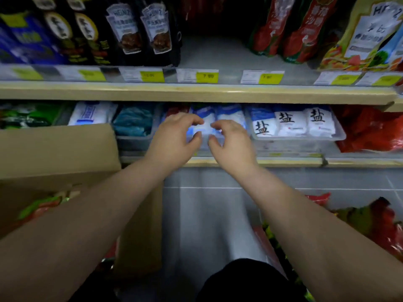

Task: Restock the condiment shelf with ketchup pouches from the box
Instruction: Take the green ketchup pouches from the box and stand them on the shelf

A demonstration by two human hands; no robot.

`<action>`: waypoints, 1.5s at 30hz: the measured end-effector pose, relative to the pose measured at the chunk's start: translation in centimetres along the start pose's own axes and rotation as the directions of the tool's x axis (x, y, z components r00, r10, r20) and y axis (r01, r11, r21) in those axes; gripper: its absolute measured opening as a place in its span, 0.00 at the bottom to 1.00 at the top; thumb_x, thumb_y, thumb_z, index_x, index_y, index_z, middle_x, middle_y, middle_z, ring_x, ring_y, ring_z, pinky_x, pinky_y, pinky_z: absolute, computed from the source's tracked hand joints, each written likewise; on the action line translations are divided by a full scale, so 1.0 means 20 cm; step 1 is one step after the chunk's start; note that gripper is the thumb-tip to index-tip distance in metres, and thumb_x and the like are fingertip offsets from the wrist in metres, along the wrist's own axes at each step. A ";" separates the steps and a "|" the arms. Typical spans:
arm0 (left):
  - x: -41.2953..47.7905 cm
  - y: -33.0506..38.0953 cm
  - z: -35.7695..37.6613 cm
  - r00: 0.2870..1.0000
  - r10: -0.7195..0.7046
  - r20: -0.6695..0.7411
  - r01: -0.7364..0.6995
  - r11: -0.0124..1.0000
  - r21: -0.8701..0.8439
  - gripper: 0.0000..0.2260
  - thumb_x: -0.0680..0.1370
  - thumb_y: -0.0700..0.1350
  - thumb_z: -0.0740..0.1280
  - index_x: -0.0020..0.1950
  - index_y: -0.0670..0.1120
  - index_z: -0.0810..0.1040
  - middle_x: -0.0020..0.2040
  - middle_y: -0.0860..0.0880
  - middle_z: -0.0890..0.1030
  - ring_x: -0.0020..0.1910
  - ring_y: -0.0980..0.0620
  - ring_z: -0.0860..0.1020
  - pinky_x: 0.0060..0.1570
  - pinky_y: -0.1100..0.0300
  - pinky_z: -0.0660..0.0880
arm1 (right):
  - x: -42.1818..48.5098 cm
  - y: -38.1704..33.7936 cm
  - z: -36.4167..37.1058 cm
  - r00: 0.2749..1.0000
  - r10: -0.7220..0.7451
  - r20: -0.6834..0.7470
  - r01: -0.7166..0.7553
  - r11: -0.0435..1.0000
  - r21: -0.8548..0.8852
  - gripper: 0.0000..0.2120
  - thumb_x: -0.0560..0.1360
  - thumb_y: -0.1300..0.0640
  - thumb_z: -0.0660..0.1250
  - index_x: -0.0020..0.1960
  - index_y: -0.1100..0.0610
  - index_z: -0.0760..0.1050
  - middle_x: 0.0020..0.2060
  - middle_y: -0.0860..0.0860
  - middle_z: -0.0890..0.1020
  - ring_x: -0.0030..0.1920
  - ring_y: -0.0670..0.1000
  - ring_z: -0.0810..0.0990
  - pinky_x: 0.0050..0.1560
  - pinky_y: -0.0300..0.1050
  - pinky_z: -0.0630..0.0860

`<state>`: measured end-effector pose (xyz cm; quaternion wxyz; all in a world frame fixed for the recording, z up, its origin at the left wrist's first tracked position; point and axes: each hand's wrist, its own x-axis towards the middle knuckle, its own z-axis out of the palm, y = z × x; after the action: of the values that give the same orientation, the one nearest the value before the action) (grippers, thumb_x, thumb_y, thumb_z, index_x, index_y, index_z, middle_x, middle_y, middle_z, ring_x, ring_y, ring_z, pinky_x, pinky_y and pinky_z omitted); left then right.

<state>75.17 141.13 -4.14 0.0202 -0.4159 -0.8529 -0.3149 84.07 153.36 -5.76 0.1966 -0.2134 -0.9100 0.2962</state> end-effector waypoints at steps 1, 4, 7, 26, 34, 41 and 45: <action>-0.07 -0.07 -0.03 0.999 -0.026 0.024 0.026 1.000 -0.006 0.12 0.71 0.40 0.68 0.54 0.44 0.79 0.51 0.46 0.81 0.51 0.47 0.77 0.52 0.62 0.67 | -0.04 -0.04 0.06 0.999 -0.004 0.045 0.004 1.000 -0.001 0.15 0.71 0.60 0.65 0.56 0.61 0.77 0.52 0.58 0.81 0.53 0.59 0.77 0.56 0.48 0.71; -0.30 -0.29 -0.12 0.983 -0.165 0.075 0.166 0.986 -0.006 0.12 0.72 0.41 0.68 0.56 0.45 0.78 0.50 0.47 0.80 0.49 0.49 0.78 0.49 0.61 0.69 | -0.12 -0.18 0.25 0.983 -0.032 0.182 0.038 0.999 -0.029 0.15 0.71 0.59 0.65 0.57 0.59 0.77 0.52 0.57 0.81 0.54 0.57 0.77 0.56 0.47 0.71; -0.49 -0.49 -0.21 0.933 -0.346 0.103 0.349 0.937 -0.019 0.13 0.73 0.44 0.68 0.58 0.48 0.77 0.50 0.49 0.80 0.46 0.54 0.77 0.47 0.63 0.71 | -0.19 -0.33 0.43 0.947 -0.075 0.312 0.091 0.995 -0.037 0.14 0.71 0.59 0.65 0.57 0.58 0.77 0.53 0.57 0.81 0.55 0.58 0.77 0.55 0.47 0.71; -1.27 -1.59 -0.21 0.522 -0.754 0.399 0.792 0.602 0.102 0.20 0.75 0.47 0.66 0.67 0.47 0.72 0.63 0.44 0.78 0.60 0.44 0.76 0.53 0.59 0.72 | -0.69 -0.78 1.69 0.496 0.419 0.761 -0.599 0.799 -0.050 0.11 0.74 0.56 0.64 0.54 0.58 0.77 0.43 0.51 0.79 0.44 0.51 0.78 0.44 0.42 0.73; -1.30 -1.72 -0.07 0.361 -0.779 0.513 0.919 0.389 -0.056 0.17 0.77 0.44 0.63 0.65 0.40 0.73 0.62 0.38 0.76 0.60 0.41 0.75 0.62 0.50 0.72 | -0.77 -0.72 1.92 0.344 0.591 0.729 -0.815 0.574 -0.081 0.11 0.74 0.59 0.65 0.56 0.61 0.73 0.52 0.56 0.79 0.53 0.56 0.78 0.59 0.53 0.76; -1.34 -1.71 -0.06 0.182 -0.793 0.582 0.974 0.062 -0.219 0.09 0.77 0.43 0.63 0.38 0.43 0.74 0.37 0.44 0.75 0.31 0.51 0.70 0.29 0.61 0.65 | -0.76 -0.74 1.93 0.268 0.581 0.768 -0.912 0.410 0.008 0.19 0.72 0.55 0.70 0.61 0.60 0.71 0.57 0.56 0.79 0.55 0.57 0.78 0.58 0.52 0.76; -1.38 -1.70 -0.11 0.161 -0.754 0.637 0.966 -0.010 -0.256 0.05 0.77 0.43 0.65 0.42 0.43 0.76 0.34 0.49 0.74 0.32 0.52 0.71 0.30 0.59 0.67 | -0.76 -0.75 1.90 0.279 0.585 0.762 -0.882 0.470 -0.038 0.27 0.68 0.52 0.74 0.63 0.60 0.71 0.59 0.57 0.78 0.59 0.58 0.77 0.62 0.56 0.74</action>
<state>68.16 105.26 -28.32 -0.4583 0.1936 -0.7438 -0.4463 74.26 117.40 -28.31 -0.2809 -0.4474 -0.6160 0.5843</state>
